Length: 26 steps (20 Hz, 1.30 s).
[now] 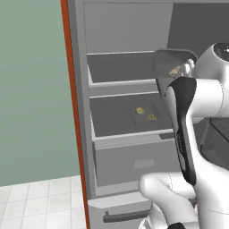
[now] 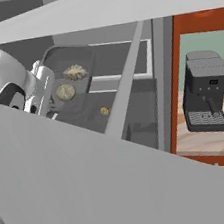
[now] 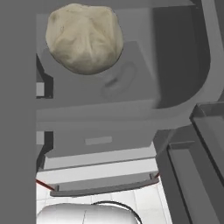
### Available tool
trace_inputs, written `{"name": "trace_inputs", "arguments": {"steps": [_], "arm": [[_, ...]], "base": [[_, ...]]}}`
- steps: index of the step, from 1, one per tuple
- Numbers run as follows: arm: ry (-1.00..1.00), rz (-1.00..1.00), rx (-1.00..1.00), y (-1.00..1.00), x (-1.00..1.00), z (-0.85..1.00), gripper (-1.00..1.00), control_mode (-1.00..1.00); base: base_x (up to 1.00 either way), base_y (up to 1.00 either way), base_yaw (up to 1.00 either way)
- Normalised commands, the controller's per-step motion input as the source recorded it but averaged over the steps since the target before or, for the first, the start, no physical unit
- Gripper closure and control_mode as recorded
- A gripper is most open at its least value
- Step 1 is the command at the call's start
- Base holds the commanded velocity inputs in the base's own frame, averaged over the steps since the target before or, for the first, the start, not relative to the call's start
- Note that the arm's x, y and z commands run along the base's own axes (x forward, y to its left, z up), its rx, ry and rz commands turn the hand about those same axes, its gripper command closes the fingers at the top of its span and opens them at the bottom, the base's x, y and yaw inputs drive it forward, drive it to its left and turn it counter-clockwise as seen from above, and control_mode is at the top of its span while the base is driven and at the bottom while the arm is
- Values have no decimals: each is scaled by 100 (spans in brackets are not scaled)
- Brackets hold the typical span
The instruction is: Place two dumplings into each of the tupperware containers and then place the containers in the fridge.
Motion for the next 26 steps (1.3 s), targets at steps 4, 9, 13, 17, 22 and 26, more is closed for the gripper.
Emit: {"name": "trace_inputs", "arguments": {"steps": [4, 9, 13, 17, 22, 26], "arm": [[8, 5, 0, 0, 98, 24, 100, -100], [-1, 8, 2, -10, 87, 6, 100, -100], [-5, 4, 1, -1, 82, 0, 100, -100], [-1, 0, 0, 1, 97, 0, 100, -100], [0, 0, 0, 10, 75, -28, 100, -100], [0, 0, 0, 0, 86, -18, 100, -100]], "base": [[0, 0, 0], [0, 0, 0], [0, 0, 0], [0, 0, 0], [0, 0, 0], [0, 0, 0]]}}
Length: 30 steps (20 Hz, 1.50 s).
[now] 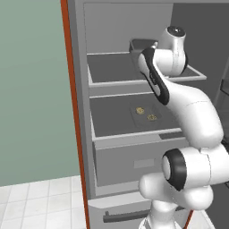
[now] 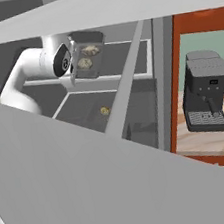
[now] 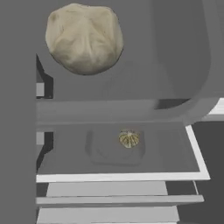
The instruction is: Place two dumplings into each of the tupperware containers and then place the containers in the fridge.
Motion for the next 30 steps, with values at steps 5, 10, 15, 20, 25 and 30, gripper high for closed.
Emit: {"name": "trace_inputs", "arguments": {"steps": [5, 10, 15, 20, 25, 30], "arm": [[3, 0, 1, 0, 96, -1, 100, -100], [4, 7, 0, 0, 46, 0, 100, -100], [1, 11, 0, 0, 37, -6, 100, -100], [0, 1, 0, 1, 13, -10, -100, -100], [0, 0, 0, 0, 0, -1, -100, -100], [-26, 0, 0, -3, -30, -3, -100, -100]], "base": [[0, 0, 0], [0, 0, 0], [0, 0, 0], [0, 0, 0], [0, 0, 0], [0, 0, 0]]}}
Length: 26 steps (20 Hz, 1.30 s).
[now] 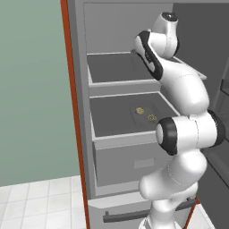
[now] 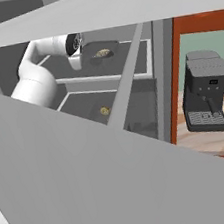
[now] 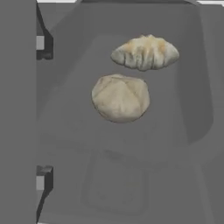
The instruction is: Place two dumplings into each of the tupperware containers and then place the containers in the fridge.
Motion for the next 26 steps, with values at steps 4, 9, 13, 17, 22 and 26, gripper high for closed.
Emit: {"name": "trace_inputs", "arguments": {"steps": [4, 9, 13, 17, 22, 26], "arm": [[-36, 0, 0, -14, -100, 16, -100, -100], [-48, 0, 1, -2, -96, 18, -100, -100], [-28, 0, 0, 0, -100, 54, -100, -100], [0, 0, 0, 0, -100, 40, -100, -100], [0, -1, 0, -10, -100, 9, -100, -100], [2, -1, 0, -26, -100, 0, -100, -100]], "base": [[0, 0, 0], [0, 0, 0], [0, 0, 0], [0, 0, 0], [0, 0, 0], [0, 0, 0]]}}
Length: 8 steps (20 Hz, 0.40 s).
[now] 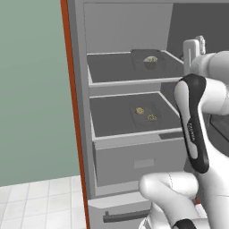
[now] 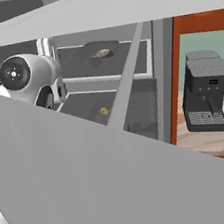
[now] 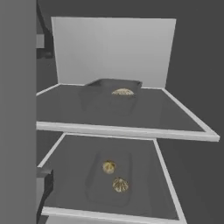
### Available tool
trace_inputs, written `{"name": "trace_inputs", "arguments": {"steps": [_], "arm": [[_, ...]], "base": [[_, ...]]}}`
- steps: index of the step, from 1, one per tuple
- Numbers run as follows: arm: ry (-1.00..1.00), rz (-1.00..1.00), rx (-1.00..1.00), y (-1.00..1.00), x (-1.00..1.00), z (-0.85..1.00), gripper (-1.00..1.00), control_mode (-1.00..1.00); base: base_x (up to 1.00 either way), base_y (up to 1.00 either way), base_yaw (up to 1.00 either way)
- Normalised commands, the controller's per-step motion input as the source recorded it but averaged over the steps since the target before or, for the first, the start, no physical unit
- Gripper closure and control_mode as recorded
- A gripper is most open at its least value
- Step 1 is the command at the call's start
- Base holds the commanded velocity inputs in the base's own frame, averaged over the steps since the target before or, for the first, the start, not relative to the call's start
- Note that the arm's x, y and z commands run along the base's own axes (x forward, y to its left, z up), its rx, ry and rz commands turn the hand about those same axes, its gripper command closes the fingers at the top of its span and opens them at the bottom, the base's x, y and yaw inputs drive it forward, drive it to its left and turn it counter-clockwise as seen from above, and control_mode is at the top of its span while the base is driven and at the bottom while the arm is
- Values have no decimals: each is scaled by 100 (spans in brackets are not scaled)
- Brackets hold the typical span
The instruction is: Place two dumplings into each of the tupperware containers and then place the containers in the fridge.
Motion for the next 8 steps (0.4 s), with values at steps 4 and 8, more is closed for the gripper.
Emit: {"name": "trace_inputs", "arguments": {"steps": [4, 8], "arm": [[6, 0, -2, -2, -100, 0, -100, -100], [9, 0, -8, 22, -100, -7, -100, -100]], "base": [[0, 0, 0], [0, 0, 0]]}}
